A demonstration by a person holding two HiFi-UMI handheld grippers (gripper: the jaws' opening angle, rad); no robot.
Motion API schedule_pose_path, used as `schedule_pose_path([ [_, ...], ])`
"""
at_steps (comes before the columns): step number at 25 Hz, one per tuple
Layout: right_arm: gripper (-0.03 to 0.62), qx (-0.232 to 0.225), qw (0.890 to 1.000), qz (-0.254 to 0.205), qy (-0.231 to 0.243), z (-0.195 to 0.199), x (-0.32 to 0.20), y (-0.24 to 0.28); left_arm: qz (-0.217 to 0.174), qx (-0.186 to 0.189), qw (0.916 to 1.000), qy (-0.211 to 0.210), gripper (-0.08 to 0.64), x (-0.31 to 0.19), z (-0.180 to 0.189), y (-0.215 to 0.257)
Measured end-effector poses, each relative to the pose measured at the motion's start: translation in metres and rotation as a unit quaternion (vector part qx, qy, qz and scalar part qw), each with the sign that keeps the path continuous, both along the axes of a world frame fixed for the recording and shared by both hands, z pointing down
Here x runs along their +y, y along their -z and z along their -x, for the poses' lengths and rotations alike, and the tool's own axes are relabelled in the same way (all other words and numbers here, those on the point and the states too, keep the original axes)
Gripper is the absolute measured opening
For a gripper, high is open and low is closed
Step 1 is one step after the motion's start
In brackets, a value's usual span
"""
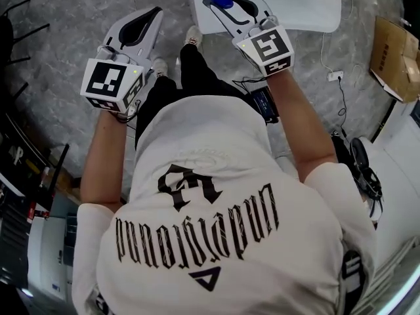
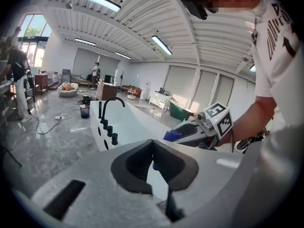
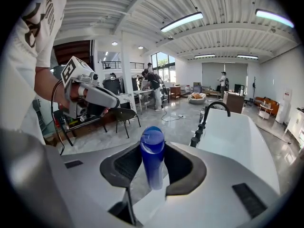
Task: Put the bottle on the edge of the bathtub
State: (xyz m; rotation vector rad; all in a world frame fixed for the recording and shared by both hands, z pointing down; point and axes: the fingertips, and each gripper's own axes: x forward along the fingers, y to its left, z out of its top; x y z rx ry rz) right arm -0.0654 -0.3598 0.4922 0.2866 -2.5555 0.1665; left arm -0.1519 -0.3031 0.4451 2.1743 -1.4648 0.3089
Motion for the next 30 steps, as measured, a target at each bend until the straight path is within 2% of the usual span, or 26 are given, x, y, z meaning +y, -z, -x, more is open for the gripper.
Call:
schedule_pose_path([
  [10,0.150,0.031,0.999,0.018,0.008,0.007,-0.005,-0.059,0.027,0.003,0.9996,0.001,0.014,-0.011,0.004,-0.050],
  [30,0.150,0.077,0.996,0.016,0.029,-0.002,-0.018,-0.142,0.084,0.017,0.9963,-0.010,0.015,-0.018,-0.008,-0.131],
])
